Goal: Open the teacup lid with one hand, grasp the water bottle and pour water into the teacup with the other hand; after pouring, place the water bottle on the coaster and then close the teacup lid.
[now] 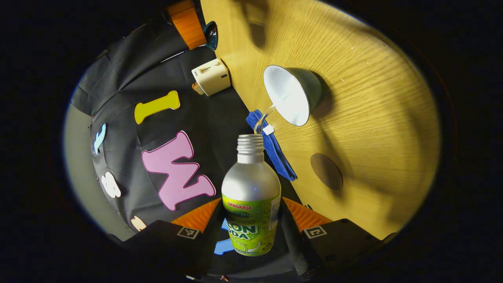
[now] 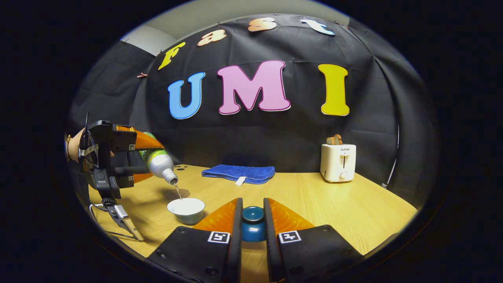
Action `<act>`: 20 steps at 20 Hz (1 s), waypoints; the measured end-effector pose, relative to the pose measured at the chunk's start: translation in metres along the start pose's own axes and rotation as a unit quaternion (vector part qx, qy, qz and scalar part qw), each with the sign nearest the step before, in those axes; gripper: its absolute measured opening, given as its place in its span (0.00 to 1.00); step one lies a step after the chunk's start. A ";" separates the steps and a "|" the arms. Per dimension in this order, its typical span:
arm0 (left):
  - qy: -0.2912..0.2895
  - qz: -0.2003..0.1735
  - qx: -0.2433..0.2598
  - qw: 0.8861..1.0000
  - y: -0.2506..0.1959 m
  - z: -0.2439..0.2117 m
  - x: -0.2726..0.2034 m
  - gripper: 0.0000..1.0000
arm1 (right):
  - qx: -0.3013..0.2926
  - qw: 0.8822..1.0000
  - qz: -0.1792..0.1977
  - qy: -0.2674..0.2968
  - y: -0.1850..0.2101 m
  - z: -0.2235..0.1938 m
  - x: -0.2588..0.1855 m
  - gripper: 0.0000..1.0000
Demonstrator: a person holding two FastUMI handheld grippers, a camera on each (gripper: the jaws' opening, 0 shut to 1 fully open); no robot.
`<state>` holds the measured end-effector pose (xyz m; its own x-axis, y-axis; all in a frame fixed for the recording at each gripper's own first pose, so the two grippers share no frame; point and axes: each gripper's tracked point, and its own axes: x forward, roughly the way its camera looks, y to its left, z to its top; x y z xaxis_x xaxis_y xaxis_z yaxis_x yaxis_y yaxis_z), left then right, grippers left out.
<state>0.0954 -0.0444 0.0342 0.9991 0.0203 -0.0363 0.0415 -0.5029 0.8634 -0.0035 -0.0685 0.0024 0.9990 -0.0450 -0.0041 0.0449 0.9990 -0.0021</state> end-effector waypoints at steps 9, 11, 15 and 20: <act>-0.007 0.016 0.065 0.998 0.014 -0.003 0.002 0.81 | 0.000 1.000 0.000 0.000 0.000 0.000 0.000 0.30; -0.010 0.026 0.094 0.995 0.020 -0.003 0.003 0.81 | 0.000 1.000 0.000 0.000 0.000 0.000 0.000 0.30; -0.018 0.042 0.151 0.987 0.035 0.000 0.004 0.81 | 0.000 1.000 0.000 0.000 0.000 0.000 0.000 0.30; -0.018 0.051 0.174 0.983 0.040 0.000 0.002 0.81 | 0.000 1.000 0.000 0.000 0.000 0.000 0.000 0.30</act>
<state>0.0995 -0.0648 0.0689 0.9972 -0.0723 0.0182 -0.0672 -0.7666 0.6386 -0.0035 -0.0684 0.0027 0.9990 -0.0450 -0.0045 0.0450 0.9990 -0.0022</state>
